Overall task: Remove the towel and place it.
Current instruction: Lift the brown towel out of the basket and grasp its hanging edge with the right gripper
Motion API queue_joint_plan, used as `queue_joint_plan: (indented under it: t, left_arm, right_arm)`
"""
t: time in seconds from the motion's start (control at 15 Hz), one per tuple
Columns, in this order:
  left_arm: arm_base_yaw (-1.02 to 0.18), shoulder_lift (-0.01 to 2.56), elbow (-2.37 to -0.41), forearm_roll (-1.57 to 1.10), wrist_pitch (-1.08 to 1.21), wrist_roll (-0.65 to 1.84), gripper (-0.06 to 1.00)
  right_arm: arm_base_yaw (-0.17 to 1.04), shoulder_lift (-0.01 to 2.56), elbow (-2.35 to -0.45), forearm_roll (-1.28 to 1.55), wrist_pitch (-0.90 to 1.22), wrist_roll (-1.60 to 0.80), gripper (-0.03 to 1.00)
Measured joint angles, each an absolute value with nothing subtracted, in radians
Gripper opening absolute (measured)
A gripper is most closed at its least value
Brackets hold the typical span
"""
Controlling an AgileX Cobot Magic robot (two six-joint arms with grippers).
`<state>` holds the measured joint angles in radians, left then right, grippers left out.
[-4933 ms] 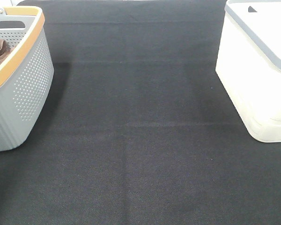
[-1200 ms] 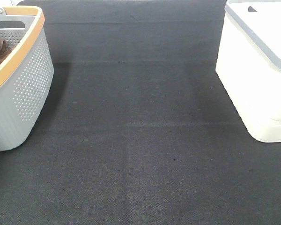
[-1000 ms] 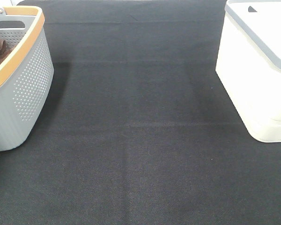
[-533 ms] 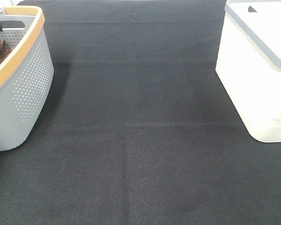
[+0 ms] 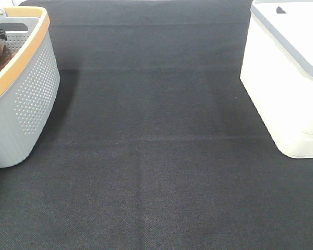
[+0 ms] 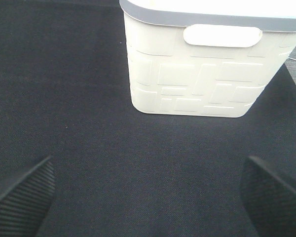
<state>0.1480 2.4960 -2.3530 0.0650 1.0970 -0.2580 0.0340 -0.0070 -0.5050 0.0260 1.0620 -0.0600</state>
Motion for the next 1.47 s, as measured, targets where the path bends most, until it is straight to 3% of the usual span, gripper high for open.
queue_joint_plan:
  t: [0.47, 1.13, 1.47]
  left_arm:
    - [0.146, 2.406, -2.363, 0.026, 1.106, -0.256, 0.00]
    - [0.144, 2.010, -2.368, -0.435, 1.130, -0.108, 0.00]
    - [-0.001, 1.928, -2.372, -0.562, 1.037, -0.055, 0.00]
  right_arm:
    - [0.034, -0.007, -0.505, 0.026, 1.062, -0.060, 0.96]
    - [0.034, -0.007, -0.505, 0.026, 1.062, -0.060, 0.96]
    - [0.034, -0.007, -0.505, 0.045, 1.062, -0.060, 0.96]
